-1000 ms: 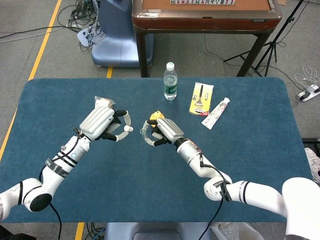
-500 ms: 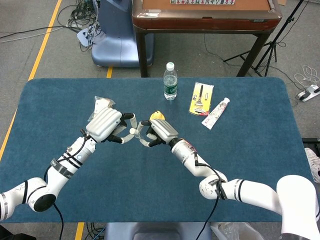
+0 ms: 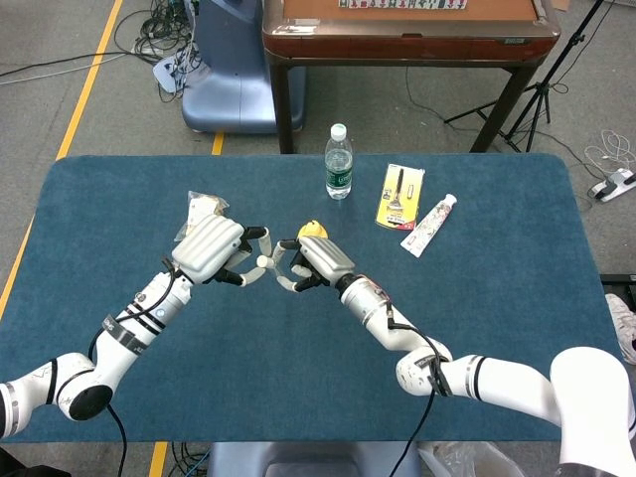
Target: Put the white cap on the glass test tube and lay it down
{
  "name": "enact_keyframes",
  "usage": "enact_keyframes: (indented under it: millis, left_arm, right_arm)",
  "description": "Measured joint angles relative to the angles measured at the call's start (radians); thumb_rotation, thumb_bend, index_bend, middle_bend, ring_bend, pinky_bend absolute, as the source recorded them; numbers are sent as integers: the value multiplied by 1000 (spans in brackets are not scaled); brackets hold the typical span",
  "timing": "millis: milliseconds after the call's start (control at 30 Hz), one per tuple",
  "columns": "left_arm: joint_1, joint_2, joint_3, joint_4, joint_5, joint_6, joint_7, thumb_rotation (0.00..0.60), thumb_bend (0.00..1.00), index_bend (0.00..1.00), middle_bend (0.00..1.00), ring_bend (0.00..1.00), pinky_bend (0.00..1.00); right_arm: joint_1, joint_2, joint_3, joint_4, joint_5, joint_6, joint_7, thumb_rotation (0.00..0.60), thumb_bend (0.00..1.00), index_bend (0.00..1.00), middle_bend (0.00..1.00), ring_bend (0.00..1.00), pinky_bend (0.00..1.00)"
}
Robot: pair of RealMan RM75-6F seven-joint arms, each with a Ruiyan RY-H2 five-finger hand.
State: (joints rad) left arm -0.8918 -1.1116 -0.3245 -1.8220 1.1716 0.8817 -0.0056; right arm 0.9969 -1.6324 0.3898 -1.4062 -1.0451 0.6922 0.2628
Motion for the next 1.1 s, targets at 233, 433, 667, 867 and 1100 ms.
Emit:
enact_keyframes:
  millis: [233,433,667,867,1100]
  left_arm:
    - [-7,3,14,-1,-3,-8,25,600,295,551,989,1000,1000]
    - [-17,2,25,1,-15,-18,50,600,294,552,989,1000,1000]
    - [-28,-1,35,5,-34,-32,67,600,294,552,989,1000,1000]
    - [-34,-4,40,10,-40,-40,68,600,294,544,988,1000,1000]
    - [-30,6,40,1,-60,-37,62,600,281,64,962,1000,1000]
  right_arm:
    - [3,2,-1,-3,6,-4,1,600,539,805,1000,1000,1000]
    - [6,3,-1,-7,12,-8,2,600,539,809,1000,1000,1000]
    - [8,3,0,-7,16,-7,4,600,539,817,1000,1000,1000]
    - [8,7,-2,-7,17,-9,3,600,539,823,1000,1000,1000]
    - [11,27,-15,-14,28,-7,-46,600,539,835,1000,1000,1000]
